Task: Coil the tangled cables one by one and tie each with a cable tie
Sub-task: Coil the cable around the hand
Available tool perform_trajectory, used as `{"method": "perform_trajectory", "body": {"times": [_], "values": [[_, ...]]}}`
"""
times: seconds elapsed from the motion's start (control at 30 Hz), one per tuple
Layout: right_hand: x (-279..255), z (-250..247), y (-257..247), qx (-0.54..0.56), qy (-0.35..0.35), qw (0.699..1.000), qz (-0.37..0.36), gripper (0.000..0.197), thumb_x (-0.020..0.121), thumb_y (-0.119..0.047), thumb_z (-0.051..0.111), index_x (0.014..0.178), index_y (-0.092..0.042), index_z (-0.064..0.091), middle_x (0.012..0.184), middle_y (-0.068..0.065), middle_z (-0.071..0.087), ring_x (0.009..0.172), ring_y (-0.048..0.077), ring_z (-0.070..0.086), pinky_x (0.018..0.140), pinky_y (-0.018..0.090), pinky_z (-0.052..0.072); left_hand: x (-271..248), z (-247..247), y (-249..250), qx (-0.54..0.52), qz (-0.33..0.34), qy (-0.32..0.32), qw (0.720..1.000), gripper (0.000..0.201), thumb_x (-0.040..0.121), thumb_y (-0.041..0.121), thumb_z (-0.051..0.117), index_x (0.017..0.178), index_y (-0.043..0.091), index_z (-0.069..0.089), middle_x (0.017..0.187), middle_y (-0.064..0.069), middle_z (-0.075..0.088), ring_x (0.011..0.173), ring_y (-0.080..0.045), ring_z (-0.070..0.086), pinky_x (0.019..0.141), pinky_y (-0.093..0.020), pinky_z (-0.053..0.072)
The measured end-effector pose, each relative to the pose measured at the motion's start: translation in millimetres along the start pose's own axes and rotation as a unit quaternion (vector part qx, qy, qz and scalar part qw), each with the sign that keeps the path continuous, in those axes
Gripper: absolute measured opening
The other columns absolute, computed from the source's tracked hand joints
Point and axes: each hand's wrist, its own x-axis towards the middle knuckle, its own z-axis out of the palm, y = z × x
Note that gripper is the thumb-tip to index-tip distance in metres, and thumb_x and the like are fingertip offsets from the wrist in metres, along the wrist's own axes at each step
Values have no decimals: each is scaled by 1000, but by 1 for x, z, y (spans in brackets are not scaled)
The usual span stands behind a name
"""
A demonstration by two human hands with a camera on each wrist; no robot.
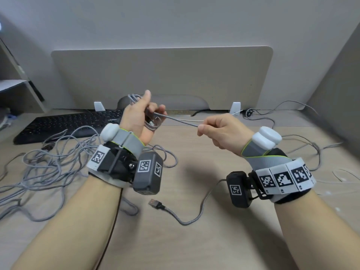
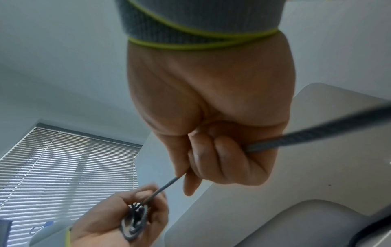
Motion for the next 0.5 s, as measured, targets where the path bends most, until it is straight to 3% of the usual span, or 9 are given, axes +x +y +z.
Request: {"method": "perform_trajectory", "body": {"times": [0.17, 0.27, 0.33, 0.43, 0.5], "values": [[4, -5, 9, -5, -7, 1000, 23, 26, 97, -26, 55, 79, -11, 66, 62, 4, 39, 50, 18, 34, 46, 23, 29, 2, -8, 17, -25, 1, -30, 999, 47, 98, 49, 50, 62, 24, 33, 43, 10, 22, 38, -6, 27, 42, -20, 31], [3, -2, 10, -45, -12, 999, 23, 26, 97, -26, 54, 75, -17, 66, 52, -9, 40, 49, 17, 34, 48, 23, 30, -5, -3, 11, 37, -27, -49, 998, 51, 91, 57, 55, 58, 25, 32, 46, 10, 22, 36, -5, 23, 39, -20, 24], [2, 0, 7, -63, -15, 998, 19, 25, 96, -25, 55, 75, -19, 66, 45, -13, 40, 49, 15, 34, 50, 24, 31, -10, 3, 2, 90, -44, -67, 993, 50, 87, 48, 64, 59, 25, 30, 49, 8, 26, 37, -6, 25, 38, -20, 25], [1, 0, 4, -59, 0, 998, 15, 24, 96, -24, 56, 77, -16, 68, 46, -12, 39, 51, 16, 35, 52, 25, 31, -14, 8, -15, 241, -12, -83, 967, 39, 85, 28, 74, 63, 20, 42, 61, -1, 43, 47, -12, 42, 41, -22, 36], [0, -2, 2, -54, 16, 998, 5, 23, 96, -24, 57, 79, -13, 69, 50, -8, 38, 52, 16, 35, 51, 26, 30, -17, 10, -24, 329, 6, -103, 939, 33, 83, 21, 77, 59, 19, 55, 69, -4, 57, 64, -15, 58, 54, -25, 49]]}}
